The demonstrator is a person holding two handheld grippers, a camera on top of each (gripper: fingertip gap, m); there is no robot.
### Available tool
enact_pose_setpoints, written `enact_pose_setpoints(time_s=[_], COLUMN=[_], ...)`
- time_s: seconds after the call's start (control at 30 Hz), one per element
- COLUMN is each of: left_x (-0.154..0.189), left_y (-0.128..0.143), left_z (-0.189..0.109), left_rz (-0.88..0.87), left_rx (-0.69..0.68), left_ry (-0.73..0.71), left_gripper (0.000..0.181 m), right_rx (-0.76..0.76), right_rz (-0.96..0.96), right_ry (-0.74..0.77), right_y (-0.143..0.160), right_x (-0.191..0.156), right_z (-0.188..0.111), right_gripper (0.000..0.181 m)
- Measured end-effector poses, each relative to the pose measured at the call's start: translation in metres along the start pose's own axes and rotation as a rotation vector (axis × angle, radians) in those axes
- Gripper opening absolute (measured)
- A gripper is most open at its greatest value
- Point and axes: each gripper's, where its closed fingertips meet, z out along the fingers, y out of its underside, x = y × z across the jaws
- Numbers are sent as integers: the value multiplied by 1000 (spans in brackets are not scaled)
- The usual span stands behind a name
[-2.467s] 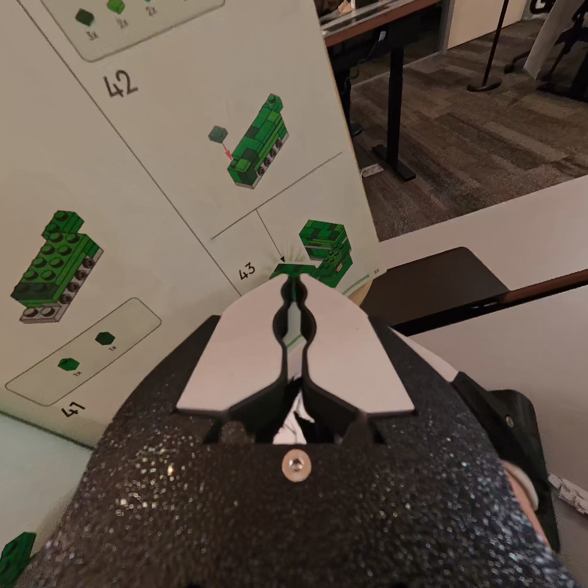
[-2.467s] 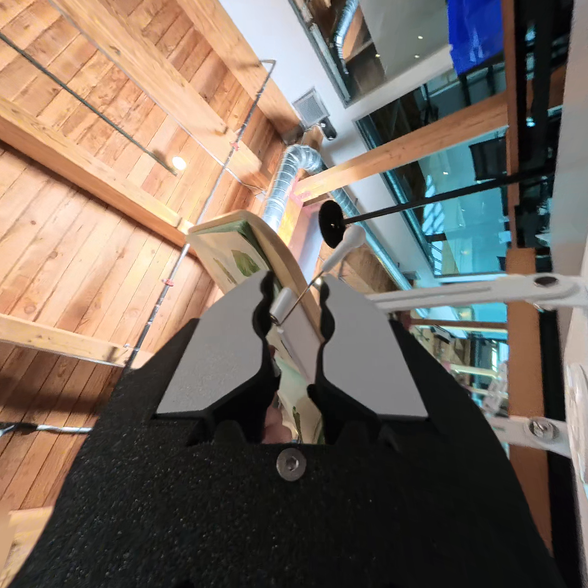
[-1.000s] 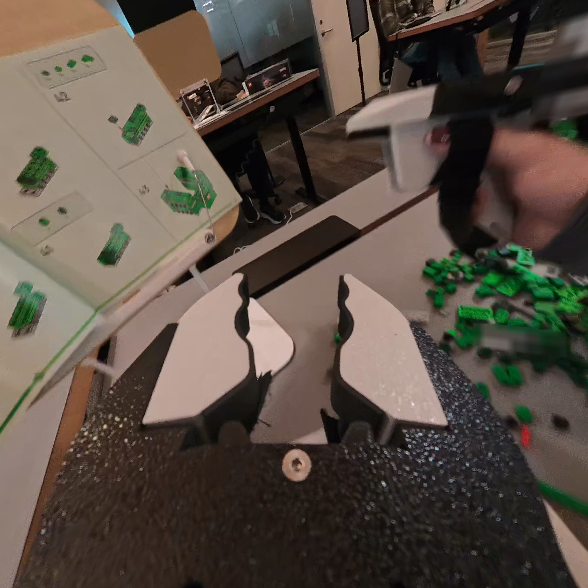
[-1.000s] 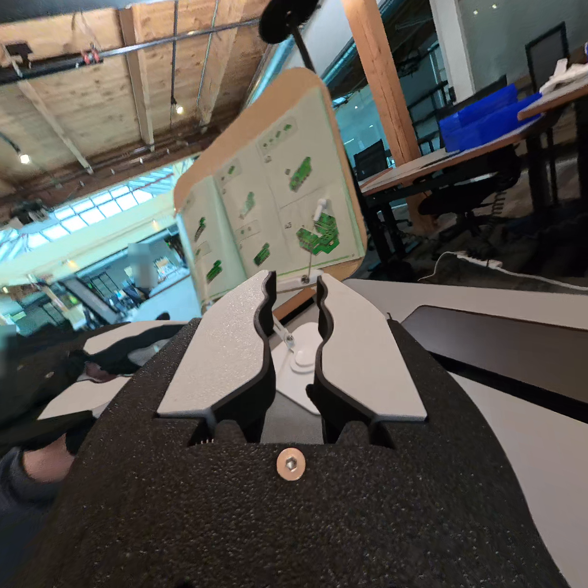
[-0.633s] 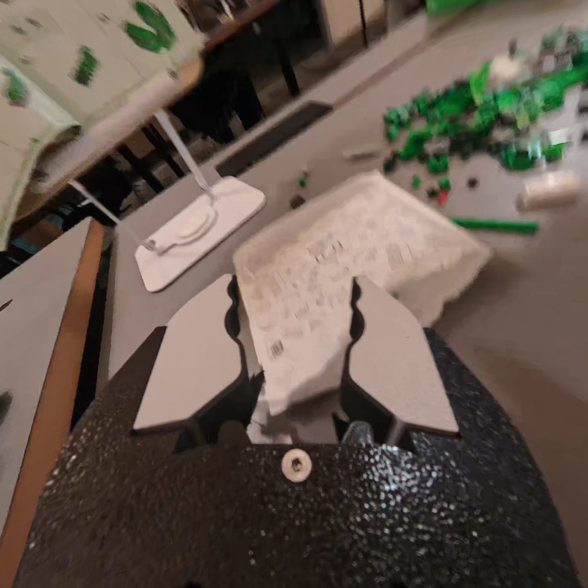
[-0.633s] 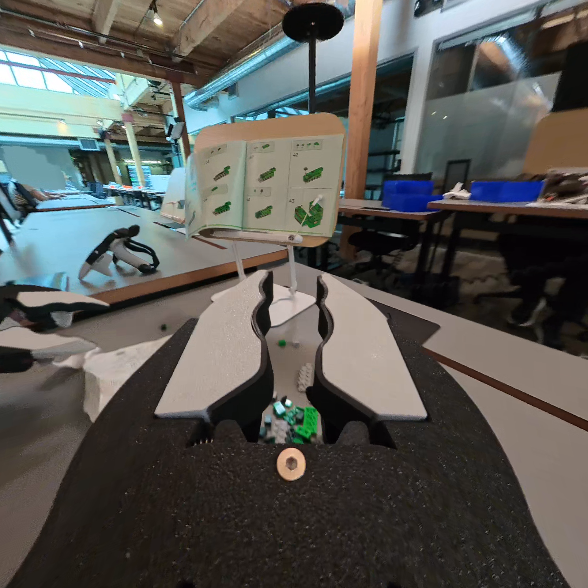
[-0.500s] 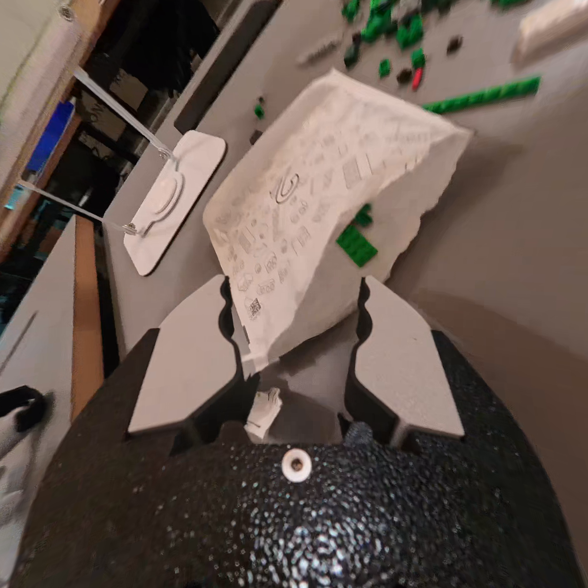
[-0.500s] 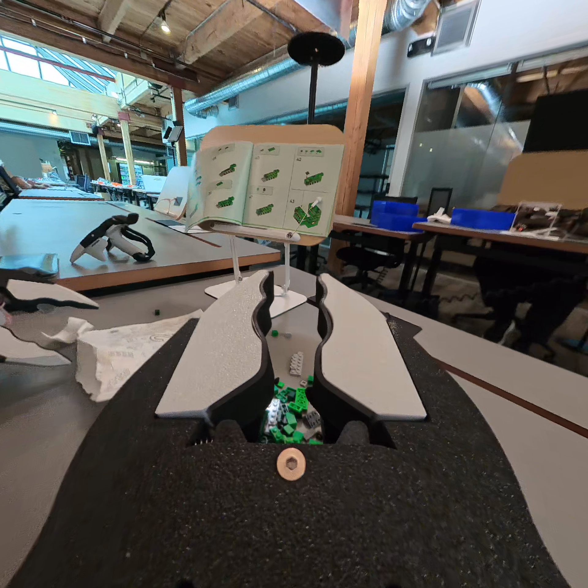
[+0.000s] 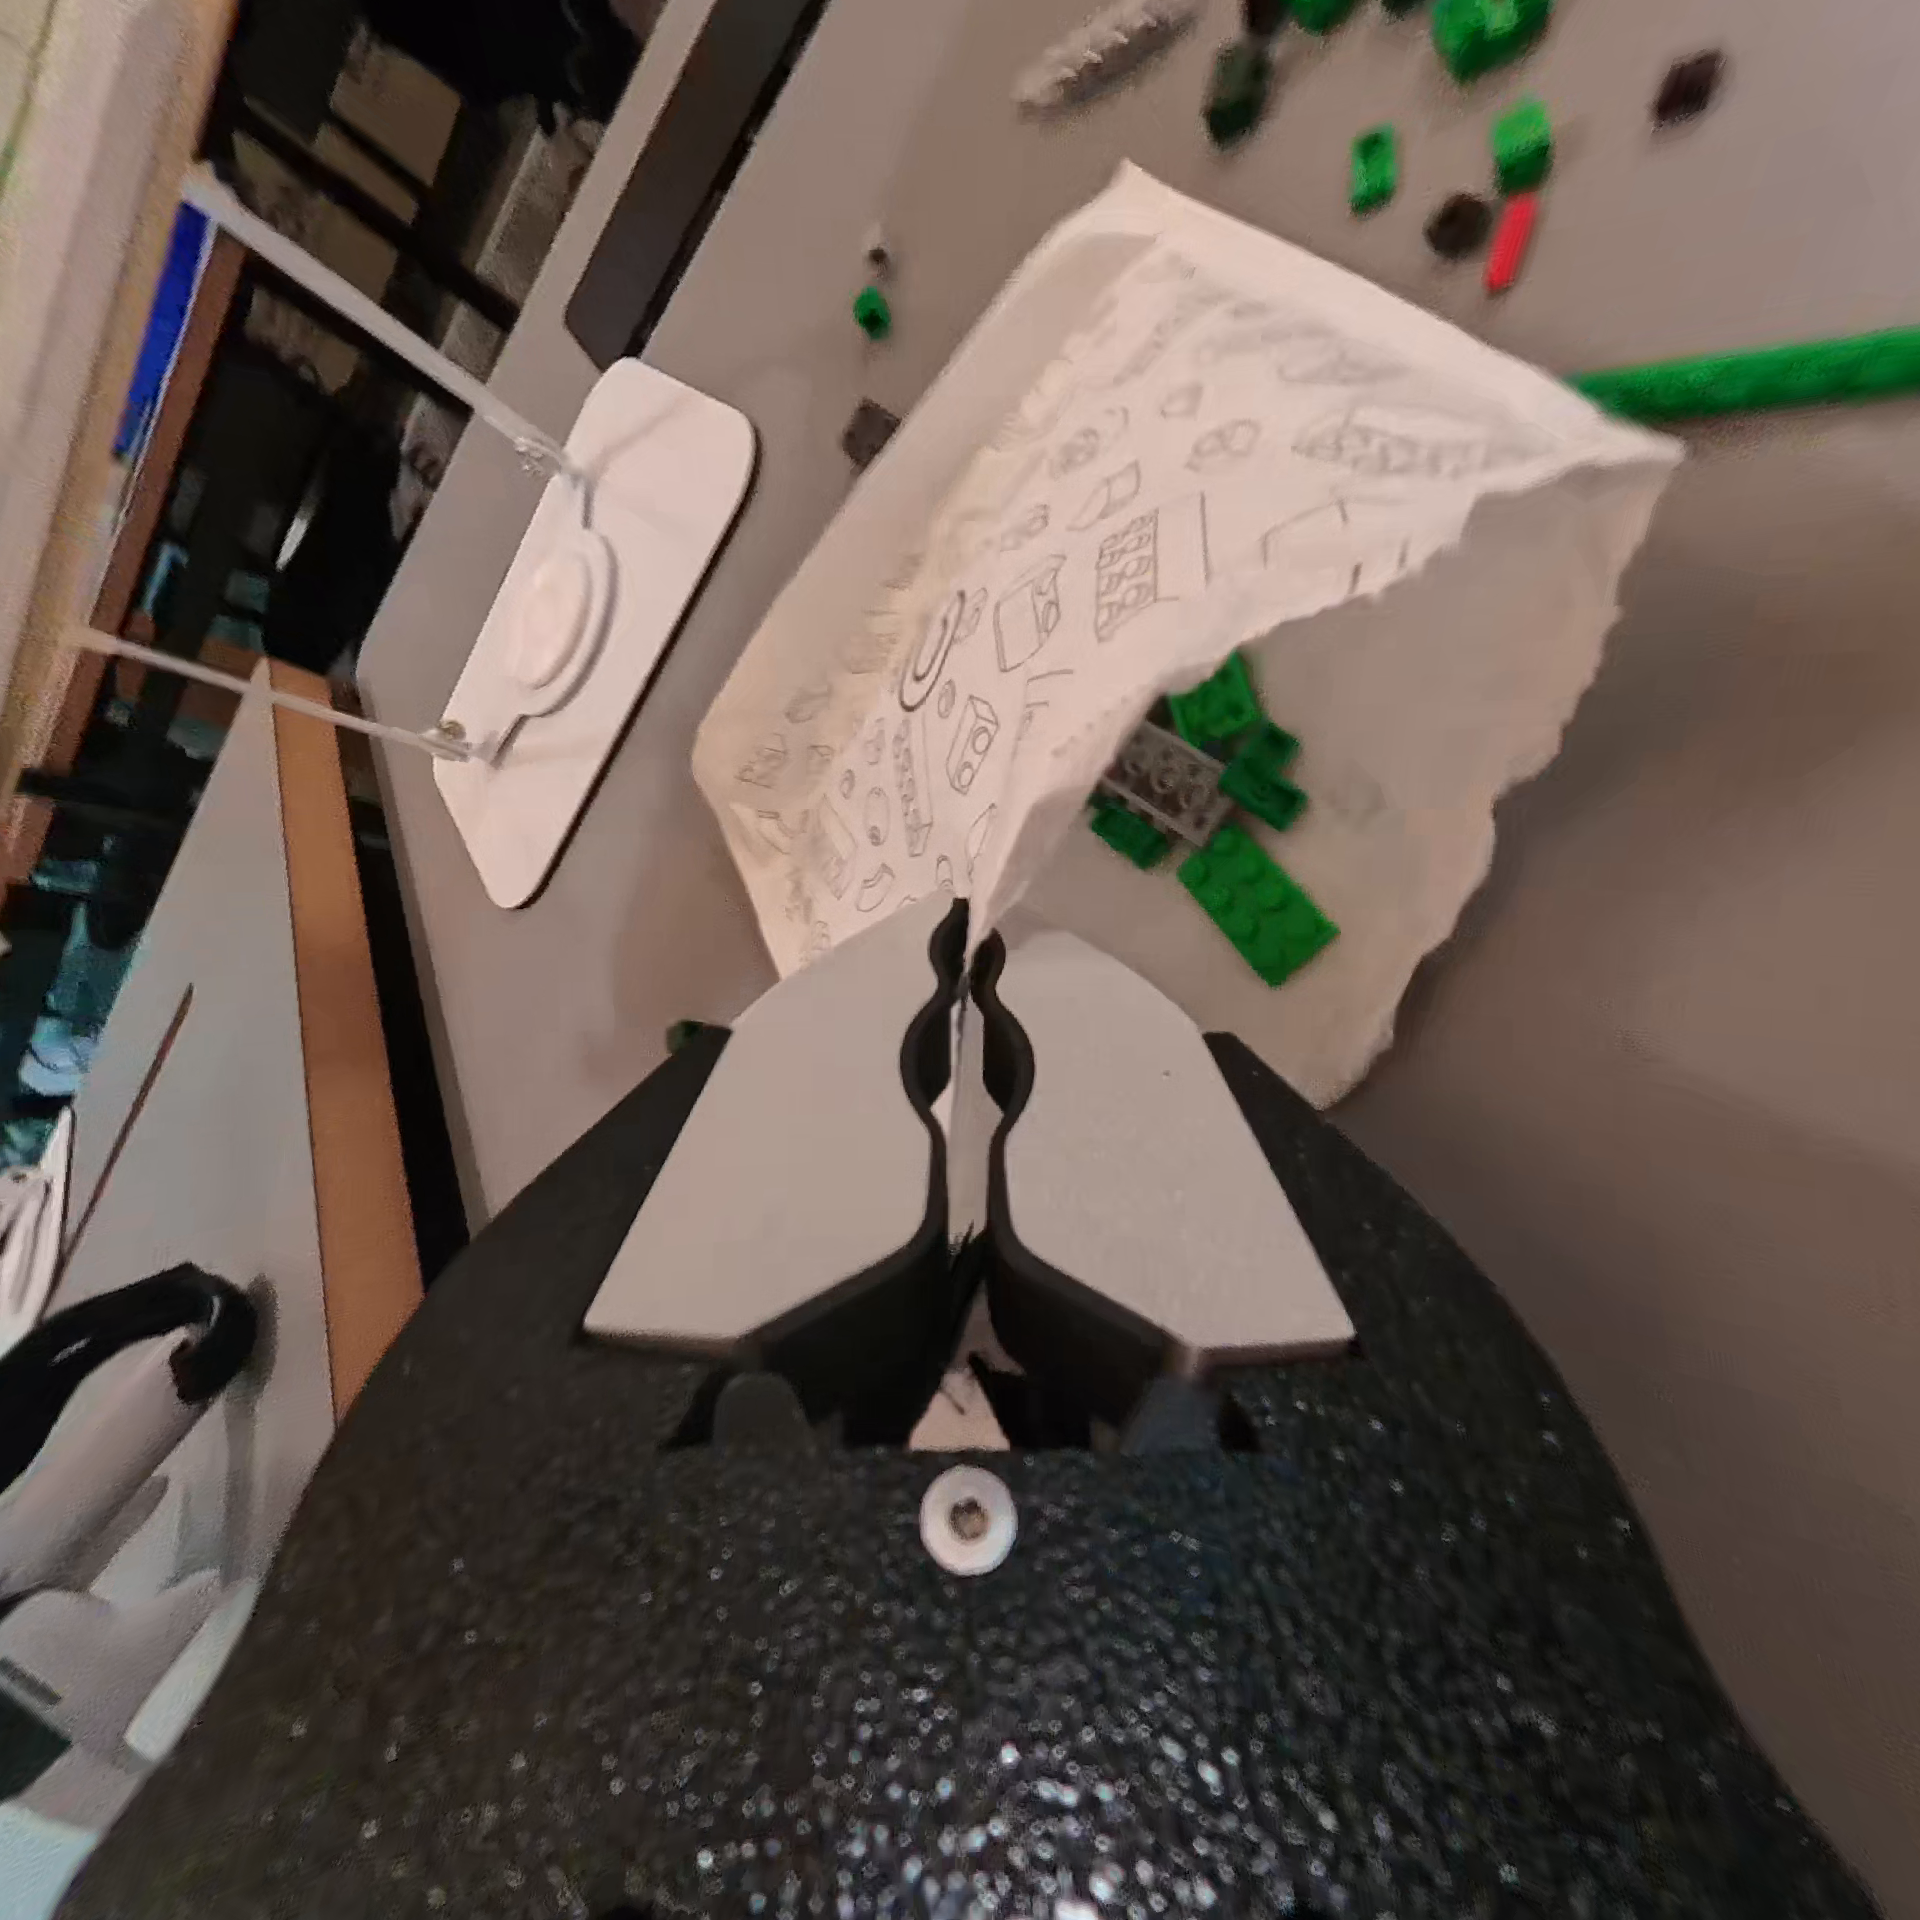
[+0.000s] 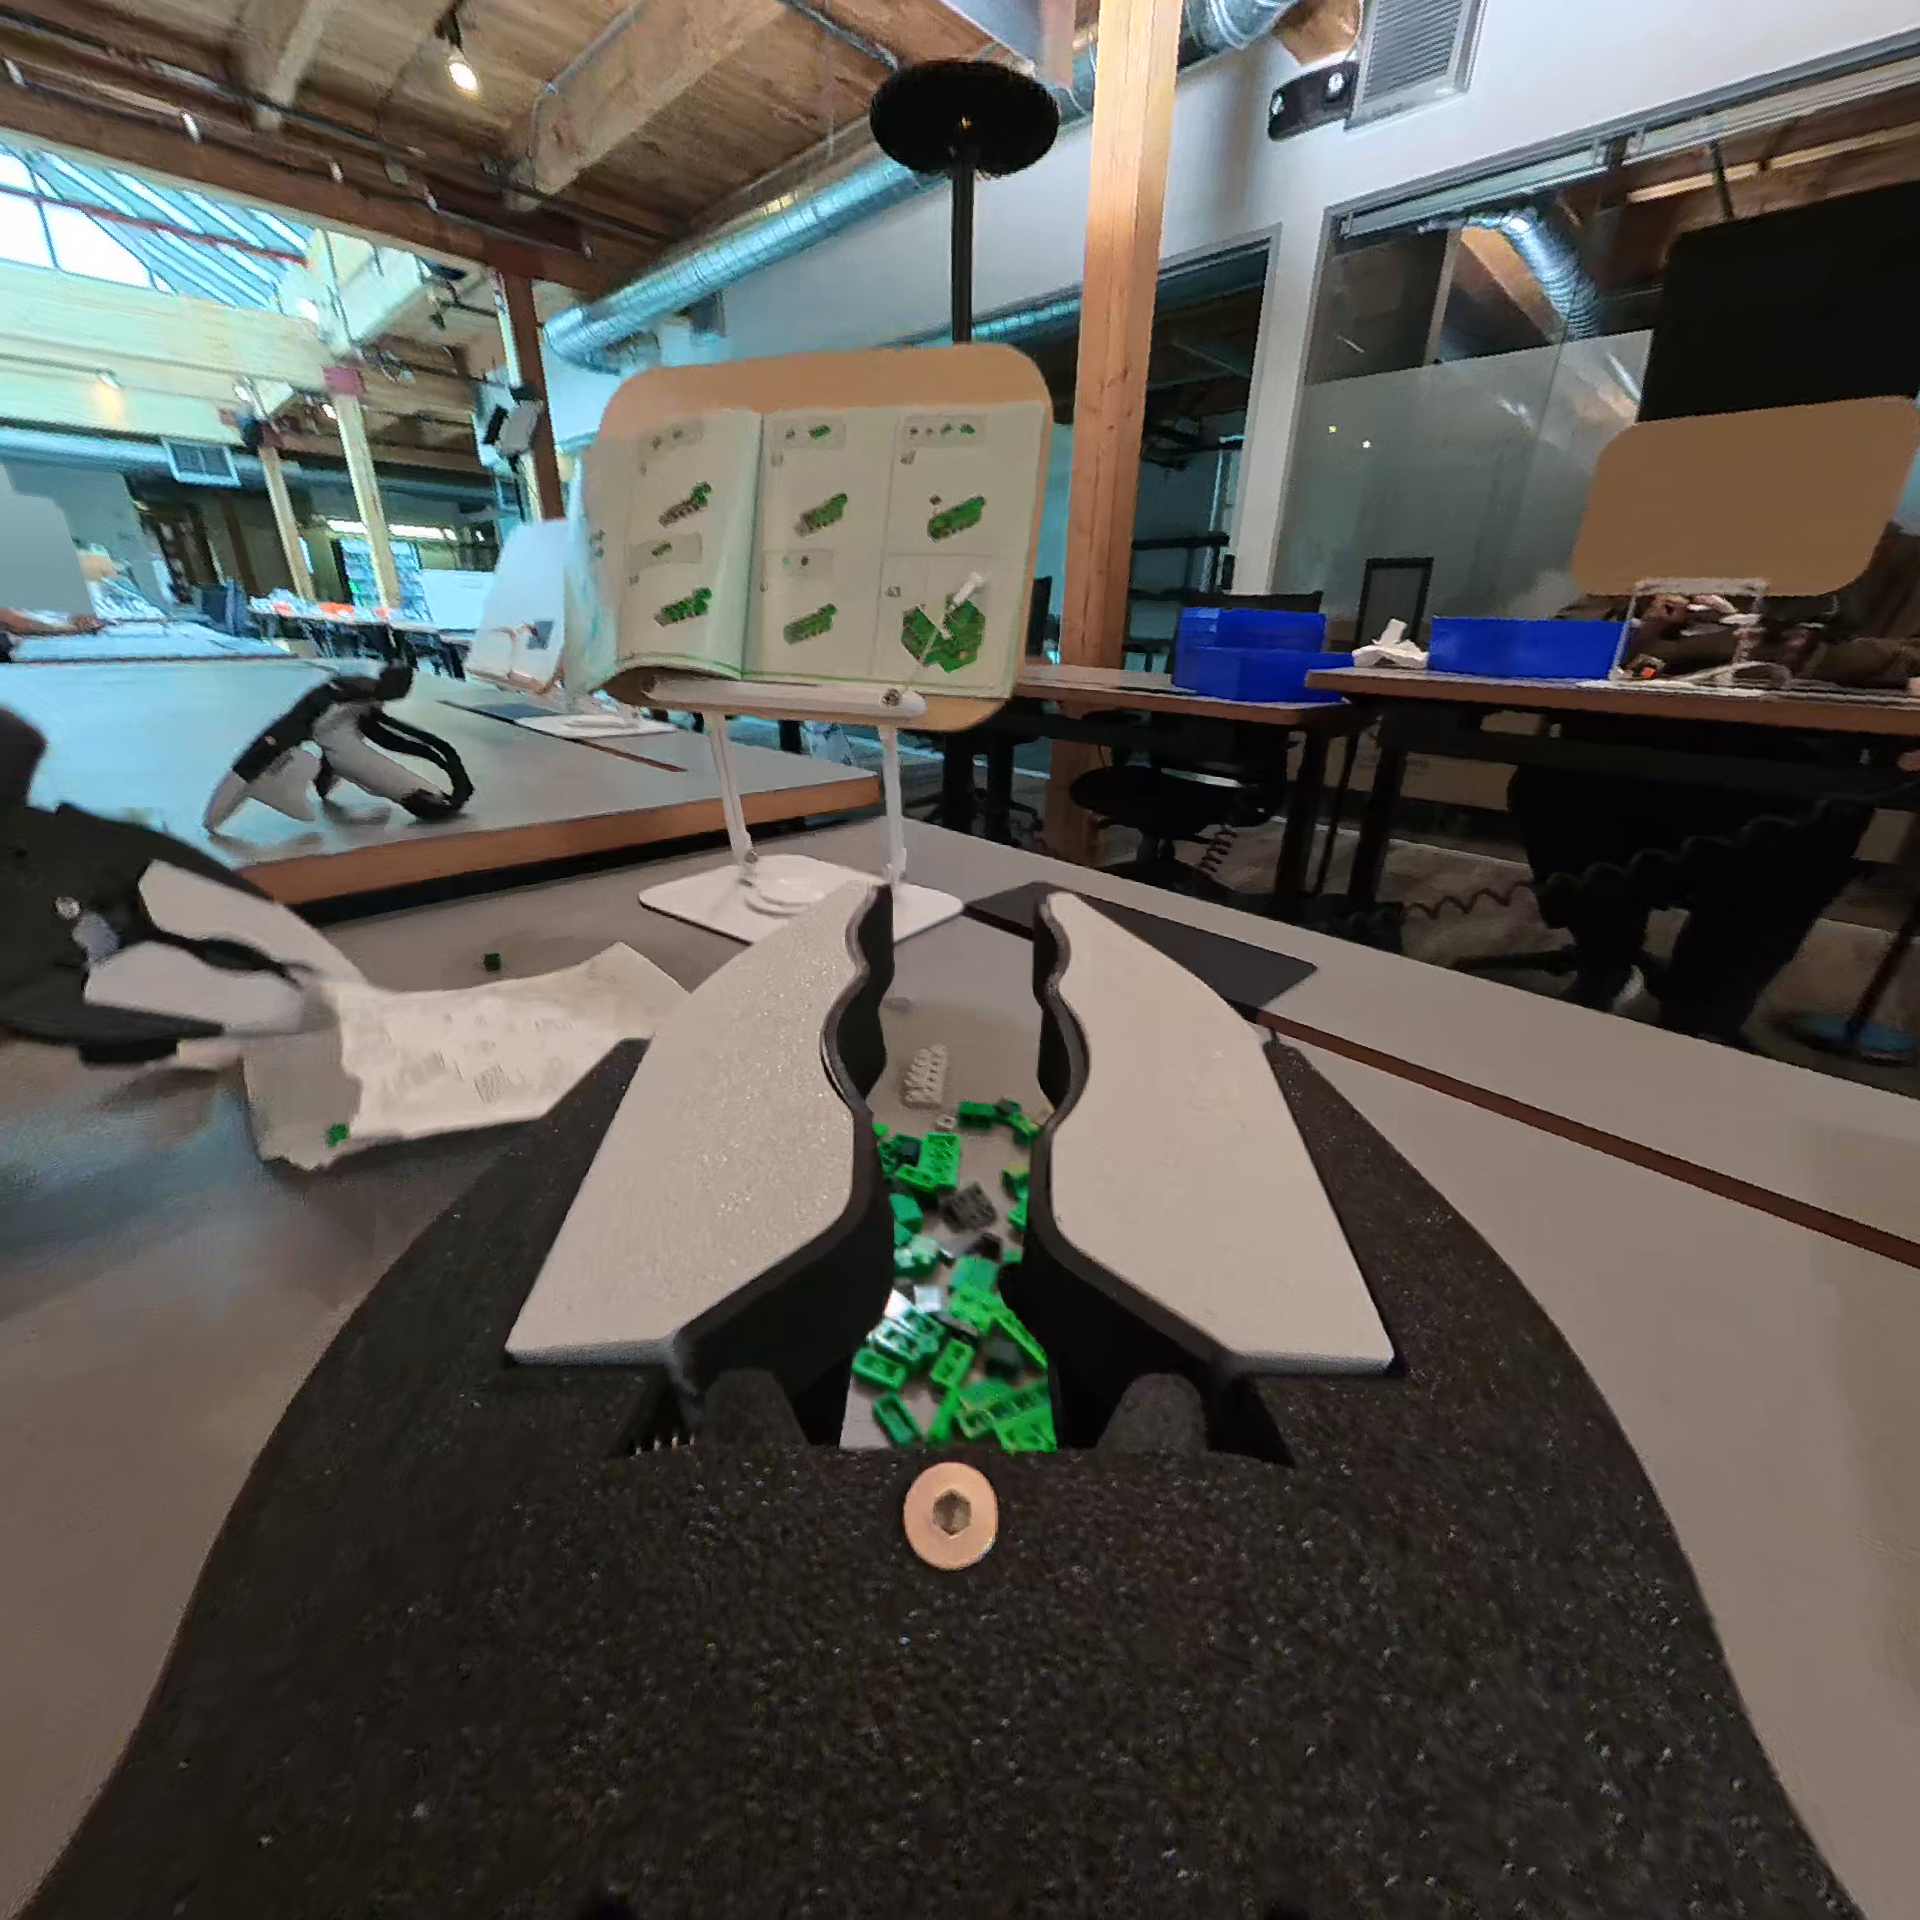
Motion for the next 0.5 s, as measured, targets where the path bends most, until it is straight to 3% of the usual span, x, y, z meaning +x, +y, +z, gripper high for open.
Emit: enact_pose_setpoints(time_s=[0.03, 0.2, 0.5], left_x=[-7, -40, -51], left_y=[-6, -23, -24], left_z=[-1, -8, -27], left_rz=[-40, -182, -413], left_rx=[-5, -69, -221], left_ry=[-16, -81, 90], left_gripper=[0, 0, 0], right_rx=[-24, -182, -672], right_rz=[-14, -68, -573], right_ry=[0, -110, -731], right_y=[0, 12, 107], right_x=[4, 3, -80], right_z=[-4, -8, 58], right_gripper=[25, 25, 27])
